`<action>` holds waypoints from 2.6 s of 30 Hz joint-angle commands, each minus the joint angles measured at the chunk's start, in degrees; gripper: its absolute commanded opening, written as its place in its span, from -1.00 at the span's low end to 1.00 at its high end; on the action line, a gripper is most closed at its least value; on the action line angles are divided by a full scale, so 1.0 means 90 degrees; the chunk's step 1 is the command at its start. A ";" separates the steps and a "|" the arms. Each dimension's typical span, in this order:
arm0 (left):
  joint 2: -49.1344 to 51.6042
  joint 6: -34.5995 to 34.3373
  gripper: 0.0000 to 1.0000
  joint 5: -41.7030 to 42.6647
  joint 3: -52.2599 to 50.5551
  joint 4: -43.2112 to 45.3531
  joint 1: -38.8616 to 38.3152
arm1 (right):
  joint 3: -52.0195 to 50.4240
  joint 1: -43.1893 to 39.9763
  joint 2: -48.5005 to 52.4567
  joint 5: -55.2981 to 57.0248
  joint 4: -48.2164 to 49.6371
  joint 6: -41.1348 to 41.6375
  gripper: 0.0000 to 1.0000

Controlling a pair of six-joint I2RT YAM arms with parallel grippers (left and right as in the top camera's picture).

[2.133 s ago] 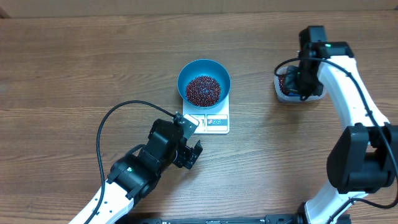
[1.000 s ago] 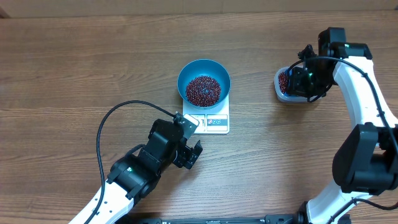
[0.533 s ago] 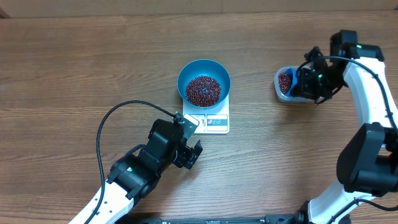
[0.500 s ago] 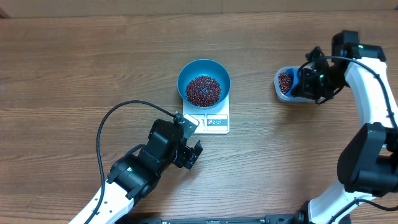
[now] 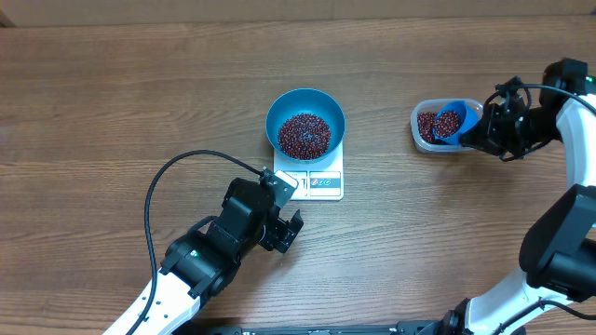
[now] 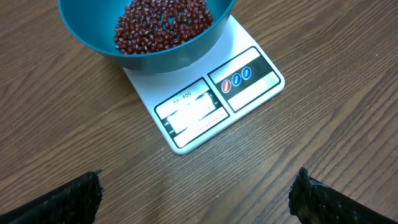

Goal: Scoop item into bowl and weigh 150g on scale
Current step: 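Dip the blue scoop into the red beans and scoop upward, then carry the filled scoop over the teal bowl and tip beans in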

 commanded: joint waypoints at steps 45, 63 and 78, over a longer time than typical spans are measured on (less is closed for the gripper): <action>0.0032 -0.0019 0.99 -0.0058 -0.0046 0.0019 0.0027 | 0.1241 0.3606 -0.1052 -0.0865 0.0886 0.1370 -0.92; 0.0032 -0.0019 0.99 -0.0061 -0.0046 0.0017 0.0027 | 0.1239 0.5591 -0.1052 0.3196 0.1127 0.1552 -0.92; 0.0032 -0.0019 0.99 -0.0058 -0.0046 0.0017 0.0027 | 0.1226 0.5756 -0.1052 0.3903 0.1222 0.1501 -0.92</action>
